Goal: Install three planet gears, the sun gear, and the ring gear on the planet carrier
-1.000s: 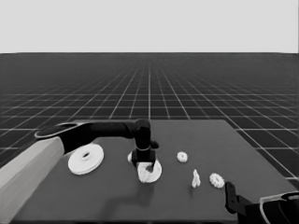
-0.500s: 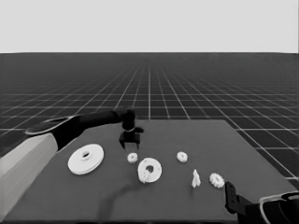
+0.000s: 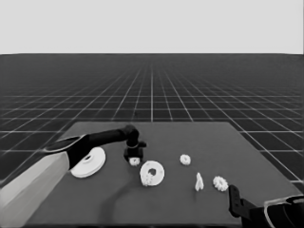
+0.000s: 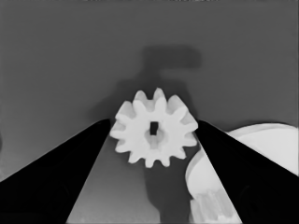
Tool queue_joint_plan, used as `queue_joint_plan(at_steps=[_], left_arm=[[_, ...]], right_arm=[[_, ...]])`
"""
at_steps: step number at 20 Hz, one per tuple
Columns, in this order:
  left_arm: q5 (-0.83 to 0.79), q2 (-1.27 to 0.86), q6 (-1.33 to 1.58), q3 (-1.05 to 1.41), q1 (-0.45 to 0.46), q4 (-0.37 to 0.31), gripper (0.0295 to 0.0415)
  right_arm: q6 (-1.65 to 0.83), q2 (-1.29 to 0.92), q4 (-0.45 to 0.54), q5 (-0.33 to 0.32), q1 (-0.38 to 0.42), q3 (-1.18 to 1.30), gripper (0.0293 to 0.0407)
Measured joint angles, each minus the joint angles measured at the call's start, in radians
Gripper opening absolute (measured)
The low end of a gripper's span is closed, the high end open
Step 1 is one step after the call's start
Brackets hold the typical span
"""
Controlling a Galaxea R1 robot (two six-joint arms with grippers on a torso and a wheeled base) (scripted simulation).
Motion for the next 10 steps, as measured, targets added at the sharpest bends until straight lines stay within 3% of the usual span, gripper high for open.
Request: queue_joint_plan(at_steps=[2, 3, 10], left_arm=[[-0.001, -0.001, 0.001, -0.002, 0.000, 0.001, 0.0316], [-0.001, -0.001, 0.001, -0.002, 0.000, 0.001, 0.0312], [-0.001, -0.001, 0.001, -0.002, 0.000, 0.001, 0.0312]], right_arm=[[0.000, 0.000, 0.000, 0.000, 0.000, 0.000, 0.0385], [0.000, 0.000, 0.000, 0.000, 0.000, 0.000, 0.0385], [0.000, 0.000, 0.000, 0.000, 0.000, 0.000, 0.0385]])
